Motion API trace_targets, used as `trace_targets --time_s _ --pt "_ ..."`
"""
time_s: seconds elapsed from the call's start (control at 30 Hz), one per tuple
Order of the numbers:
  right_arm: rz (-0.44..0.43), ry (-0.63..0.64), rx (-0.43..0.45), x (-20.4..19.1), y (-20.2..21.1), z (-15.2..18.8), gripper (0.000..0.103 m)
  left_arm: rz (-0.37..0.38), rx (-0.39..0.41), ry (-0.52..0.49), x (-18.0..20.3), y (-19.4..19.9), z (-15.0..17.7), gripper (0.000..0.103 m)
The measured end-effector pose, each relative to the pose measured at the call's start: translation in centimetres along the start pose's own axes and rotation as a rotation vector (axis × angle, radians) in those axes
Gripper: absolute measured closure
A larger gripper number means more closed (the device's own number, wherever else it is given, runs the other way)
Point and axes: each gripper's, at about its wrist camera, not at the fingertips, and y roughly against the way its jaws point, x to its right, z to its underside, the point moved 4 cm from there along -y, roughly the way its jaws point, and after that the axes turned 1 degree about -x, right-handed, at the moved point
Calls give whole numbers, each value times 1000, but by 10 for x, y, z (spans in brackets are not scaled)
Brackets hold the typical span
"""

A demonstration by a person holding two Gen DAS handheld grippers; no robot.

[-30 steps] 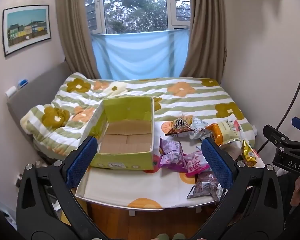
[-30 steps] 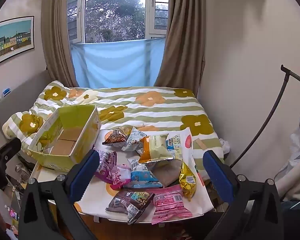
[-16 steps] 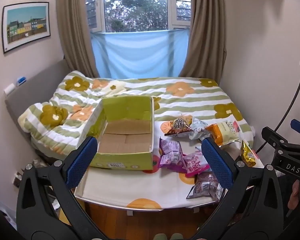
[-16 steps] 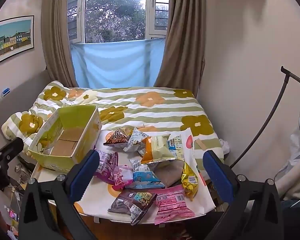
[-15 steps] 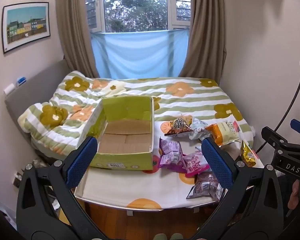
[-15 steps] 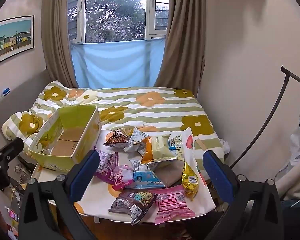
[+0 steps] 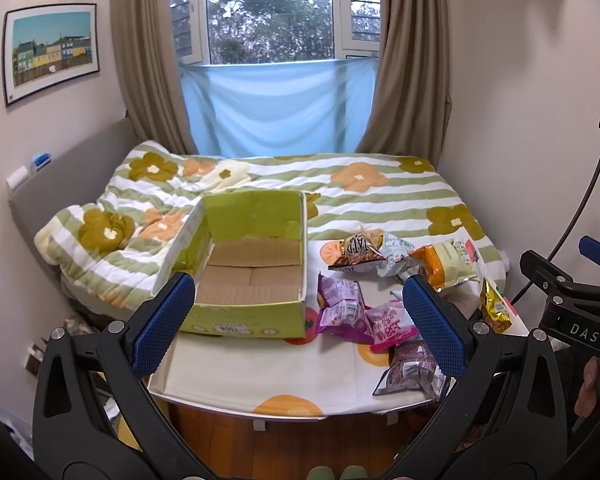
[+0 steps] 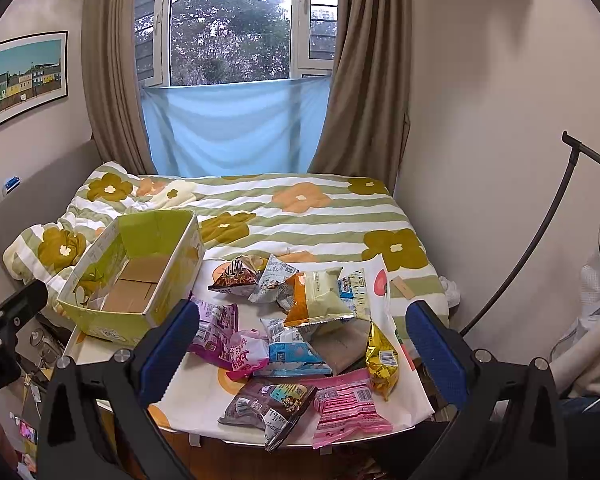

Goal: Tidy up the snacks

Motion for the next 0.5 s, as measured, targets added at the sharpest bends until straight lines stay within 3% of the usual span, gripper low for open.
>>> trace_targets --time_s 0.5 --pt "-1 1 3 -1 0 0 0 1 0 2 -1 2 -1 0"
